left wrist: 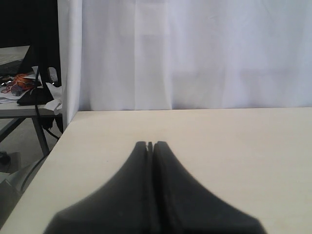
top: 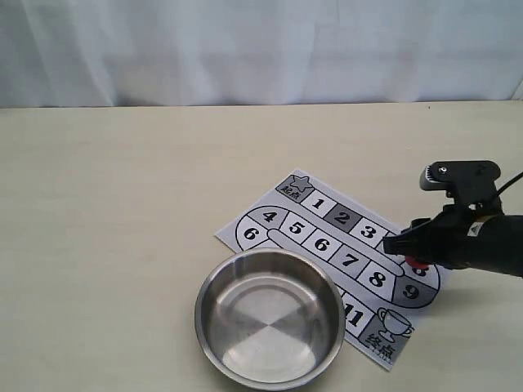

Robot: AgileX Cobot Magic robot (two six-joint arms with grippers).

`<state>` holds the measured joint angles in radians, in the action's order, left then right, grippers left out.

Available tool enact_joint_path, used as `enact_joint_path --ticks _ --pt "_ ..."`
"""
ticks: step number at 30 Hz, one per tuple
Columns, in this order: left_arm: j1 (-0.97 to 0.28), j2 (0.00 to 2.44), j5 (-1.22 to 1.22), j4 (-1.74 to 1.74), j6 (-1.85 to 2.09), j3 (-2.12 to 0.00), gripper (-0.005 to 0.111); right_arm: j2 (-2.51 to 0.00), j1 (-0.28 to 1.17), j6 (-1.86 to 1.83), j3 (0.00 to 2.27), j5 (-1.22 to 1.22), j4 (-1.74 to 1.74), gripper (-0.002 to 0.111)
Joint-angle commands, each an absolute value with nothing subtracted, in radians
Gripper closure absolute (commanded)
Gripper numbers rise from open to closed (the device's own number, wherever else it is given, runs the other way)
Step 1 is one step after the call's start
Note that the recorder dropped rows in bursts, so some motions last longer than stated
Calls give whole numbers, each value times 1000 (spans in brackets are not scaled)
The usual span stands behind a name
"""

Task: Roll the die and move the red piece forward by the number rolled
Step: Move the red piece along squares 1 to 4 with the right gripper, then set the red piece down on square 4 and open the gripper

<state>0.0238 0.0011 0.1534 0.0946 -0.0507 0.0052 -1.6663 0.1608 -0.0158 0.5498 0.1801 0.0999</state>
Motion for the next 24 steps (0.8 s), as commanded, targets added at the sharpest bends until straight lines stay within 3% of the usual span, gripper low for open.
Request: enact_joint_path --ticks 1,13,16,21,24 --pt "24 0 141 94 -53 0 107 -1696 152 -15 546 214 97 104" --pt "24 0 144 94 -53 0 107 -1781 140 -19 546 238 97 102" --pt "24 0 144 94 -53 0 107 -1778 140 -12 546 251 97 90" --pt "24 0 144 94 -53 0 107 -1777 140 -10 546 274 97 59" --pt "24 0 144 94 -53 0 107 -1777 140 -10 546 287 97 49"
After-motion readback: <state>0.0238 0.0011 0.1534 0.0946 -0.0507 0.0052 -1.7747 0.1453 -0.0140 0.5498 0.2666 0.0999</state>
